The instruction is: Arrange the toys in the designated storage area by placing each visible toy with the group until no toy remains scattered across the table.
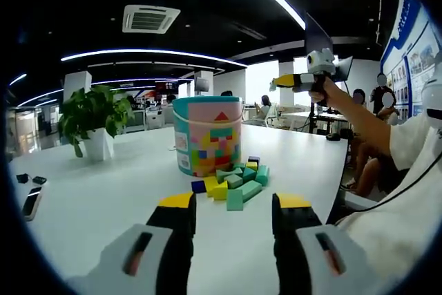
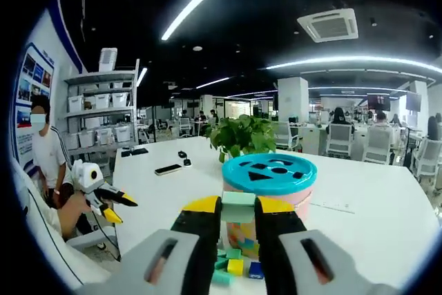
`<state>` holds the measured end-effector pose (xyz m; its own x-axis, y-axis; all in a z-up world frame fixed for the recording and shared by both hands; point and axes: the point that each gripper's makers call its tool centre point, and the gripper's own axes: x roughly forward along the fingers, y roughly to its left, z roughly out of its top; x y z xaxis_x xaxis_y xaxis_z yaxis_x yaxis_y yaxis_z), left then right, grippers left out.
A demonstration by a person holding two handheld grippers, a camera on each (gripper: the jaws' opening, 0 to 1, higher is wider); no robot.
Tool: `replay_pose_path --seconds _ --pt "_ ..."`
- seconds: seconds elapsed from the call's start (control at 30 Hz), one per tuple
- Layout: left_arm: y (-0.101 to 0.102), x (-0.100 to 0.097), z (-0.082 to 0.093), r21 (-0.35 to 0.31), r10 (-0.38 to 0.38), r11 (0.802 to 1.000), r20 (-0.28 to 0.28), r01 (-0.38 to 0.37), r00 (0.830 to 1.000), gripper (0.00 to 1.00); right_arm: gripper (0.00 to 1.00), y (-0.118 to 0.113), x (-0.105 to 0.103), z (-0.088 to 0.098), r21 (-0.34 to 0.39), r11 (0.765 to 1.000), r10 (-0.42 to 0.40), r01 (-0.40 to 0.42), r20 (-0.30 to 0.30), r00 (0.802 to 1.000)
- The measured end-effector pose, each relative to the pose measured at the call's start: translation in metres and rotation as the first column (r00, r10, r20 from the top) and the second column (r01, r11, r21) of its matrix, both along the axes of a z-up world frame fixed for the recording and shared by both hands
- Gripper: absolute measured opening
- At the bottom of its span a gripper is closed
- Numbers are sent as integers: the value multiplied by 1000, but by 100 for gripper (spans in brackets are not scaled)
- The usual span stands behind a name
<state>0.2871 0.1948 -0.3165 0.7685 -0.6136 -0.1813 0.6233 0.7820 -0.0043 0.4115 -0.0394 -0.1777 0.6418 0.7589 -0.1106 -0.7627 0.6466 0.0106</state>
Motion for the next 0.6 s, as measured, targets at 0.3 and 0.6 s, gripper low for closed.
replay_pose_path --seconds 0.3,0.6 --pt "1 0 0 2 1 1000 0 -1 1000 45 19 18 11 7 -1 1000 5 -5 -5 1000" --pt "1 1 0 3 0 1000 2 0 1000 45 19 31 25 41 -28 1000 2 0 87 996"
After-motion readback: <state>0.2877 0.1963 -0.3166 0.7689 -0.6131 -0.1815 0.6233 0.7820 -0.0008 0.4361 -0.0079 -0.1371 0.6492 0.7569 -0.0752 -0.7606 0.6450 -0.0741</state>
